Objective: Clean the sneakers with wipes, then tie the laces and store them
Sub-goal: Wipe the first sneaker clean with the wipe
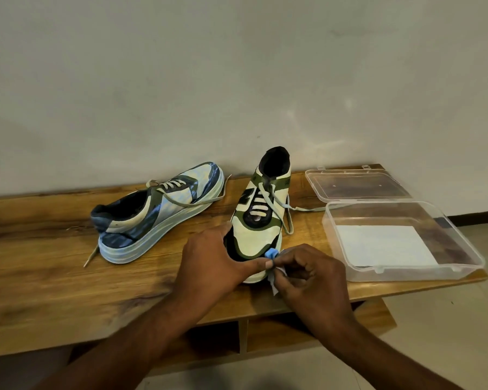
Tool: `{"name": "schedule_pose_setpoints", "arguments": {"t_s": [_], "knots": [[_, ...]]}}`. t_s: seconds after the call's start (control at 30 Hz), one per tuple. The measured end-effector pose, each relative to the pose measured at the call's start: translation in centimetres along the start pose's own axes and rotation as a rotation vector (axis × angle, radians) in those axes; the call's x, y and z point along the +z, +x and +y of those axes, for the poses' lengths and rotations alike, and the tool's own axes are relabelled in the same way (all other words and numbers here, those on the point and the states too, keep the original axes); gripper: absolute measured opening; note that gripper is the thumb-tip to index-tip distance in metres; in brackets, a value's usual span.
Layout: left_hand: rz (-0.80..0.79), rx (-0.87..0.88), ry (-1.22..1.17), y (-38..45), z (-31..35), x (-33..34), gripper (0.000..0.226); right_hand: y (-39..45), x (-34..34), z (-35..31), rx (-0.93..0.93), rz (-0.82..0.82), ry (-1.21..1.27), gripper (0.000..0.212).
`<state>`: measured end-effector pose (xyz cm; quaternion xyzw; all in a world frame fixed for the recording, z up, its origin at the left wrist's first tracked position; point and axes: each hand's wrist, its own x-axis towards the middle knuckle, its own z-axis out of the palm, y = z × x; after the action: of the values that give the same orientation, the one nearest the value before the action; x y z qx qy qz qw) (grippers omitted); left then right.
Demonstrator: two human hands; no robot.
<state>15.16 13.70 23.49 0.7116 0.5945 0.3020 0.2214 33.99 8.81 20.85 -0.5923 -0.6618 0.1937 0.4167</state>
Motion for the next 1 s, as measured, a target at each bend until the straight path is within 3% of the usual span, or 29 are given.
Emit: {"name": "schedule_pose_setpoints", "arguments": {"t_s": [0.2, 0.3, 0.43, 0.53, 0.63, 0.77, 0.93, 1.0], "knots": [[-0.040, -0.046, -0.006, 0.5, -0.2, -0.3, 0.089, 0.8, 0.2, 0.6, 0.136, 0.001, 0.037, 0.031], [-0.044, -0.102, -0.126, 0.7, -0.5, -0.7, 0.085, 1.6, 0.1, 0.5, 0.201, 0.014, 0.099, 0.034], [-0.054, -0.230, -0.297, 1.1, -1.6, -1.3, 0.097, 2.6, 0.0, 0.1, 0.188, 0.052, 0.168, 0.038], [-0.034, -0.358, -0.495, 1.2, -2.0, -2.1, 0.094, 3.1, 0.2, -0.7, 0.082, 0.095, 0.119, 0.036], [-0.090, -0.460, -0.712, 1.0, -1.8, -3.0, 0.074, 3.5, 0.2, -1.8, -0.055, 0.119, 0.089, 0.038], [-0.114, -0.545, -0.799, 0.8, -2.0, -3.8, 0.067, 3.8, 0.8, -3.6, -0.216, 0.096, 0.061, 0.041], [-0.115, -0.572, -0.864, 0.6, -2.9, -4.3, 0.019, 2.6, 2.5, -5.9, -0.498, -0.030, -0.054, 0.035], [-0.120, -0.574, -0.870, 0.7, -3.0, -4.5, 0.013, 2.4, 2.8, -6.2, -0.576, -0.089, -0.170, 0.031]]}}
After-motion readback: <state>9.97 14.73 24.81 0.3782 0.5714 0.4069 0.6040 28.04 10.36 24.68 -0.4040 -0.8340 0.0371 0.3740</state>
